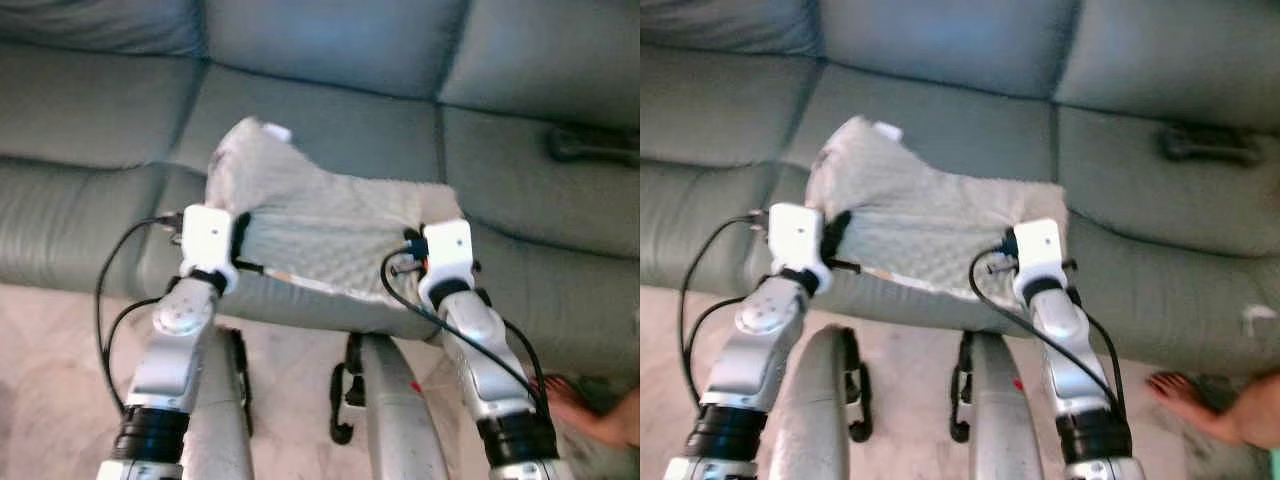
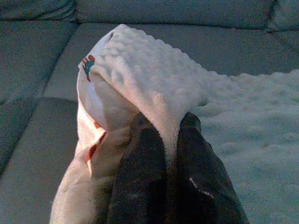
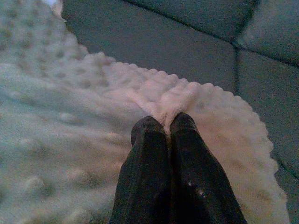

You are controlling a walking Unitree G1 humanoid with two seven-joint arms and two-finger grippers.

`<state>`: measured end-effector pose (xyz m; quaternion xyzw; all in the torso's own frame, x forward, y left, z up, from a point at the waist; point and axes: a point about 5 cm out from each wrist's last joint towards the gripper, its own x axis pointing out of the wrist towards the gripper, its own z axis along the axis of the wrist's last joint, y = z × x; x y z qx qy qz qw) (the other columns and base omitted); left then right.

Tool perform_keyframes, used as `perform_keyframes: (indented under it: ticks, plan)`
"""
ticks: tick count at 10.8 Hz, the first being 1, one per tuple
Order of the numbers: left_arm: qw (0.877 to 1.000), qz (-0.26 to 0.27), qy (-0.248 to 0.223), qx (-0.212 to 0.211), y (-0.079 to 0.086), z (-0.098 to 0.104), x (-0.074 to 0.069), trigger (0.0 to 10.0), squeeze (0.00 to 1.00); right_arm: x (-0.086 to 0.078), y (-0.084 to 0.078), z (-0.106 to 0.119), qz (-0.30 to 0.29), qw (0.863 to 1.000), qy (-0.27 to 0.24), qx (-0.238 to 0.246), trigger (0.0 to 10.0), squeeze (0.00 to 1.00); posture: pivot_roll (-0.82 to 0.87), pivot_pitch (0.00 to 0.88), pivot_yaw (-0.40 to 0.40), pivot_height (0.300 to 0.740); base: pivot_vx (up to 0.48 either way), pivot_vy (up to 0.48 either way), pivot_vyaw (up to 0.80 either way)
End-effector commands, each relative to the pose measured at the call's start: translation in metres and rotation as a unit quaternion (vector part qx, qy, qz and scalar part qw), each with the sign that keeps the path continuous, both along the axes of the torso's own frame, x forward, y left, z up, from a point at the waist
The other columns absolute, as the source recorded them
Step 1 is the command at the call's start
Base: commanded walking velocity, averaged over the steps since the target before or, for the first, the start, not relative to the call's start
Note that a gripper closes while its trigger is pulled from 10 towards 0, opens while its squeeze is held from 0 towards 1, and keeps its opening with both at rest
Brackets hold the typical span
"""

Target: Move the pillow to the sofa

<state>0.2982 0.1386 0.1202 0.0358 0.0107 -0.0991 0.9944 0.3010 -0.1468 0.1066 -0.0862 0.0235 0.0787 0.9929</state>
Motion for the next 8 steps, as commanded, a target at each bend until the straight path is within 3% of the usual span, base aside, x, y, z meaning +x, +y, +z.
perform_keyframes:
  ticks: [1,6,8]
  plan:
    - [1.000,0.000,0.003,0.004,-0.002,-0.005,0.000,10.0,0.00,-0.002,-0.005,-0.007,-0.001,1.000,0.011,0.002,10.0,0.00,-0.04,0.346,-0.059,0.627,0.000,0.000,0.00]
    - [0.996,0.070,0.005,0.051,0.023,-0.004,0.050,10.0,0.00,0.035,0.006,-0.001,0.046,0.999,0.010,-0.003,10.0,0.00,-0.04,0.373,-0.039,0.627,0.000,0.000,0.00]
    - [0.992,0.106,0.013,0.061,0.031,-0.004,0.061,10.0,0.00,0.052,-0.005,0.005,0.032,0.999,0.011,-0.017,10.0,0.00,-0.04,0.376,-0.038,0.627,0.000,0.000,0.00]
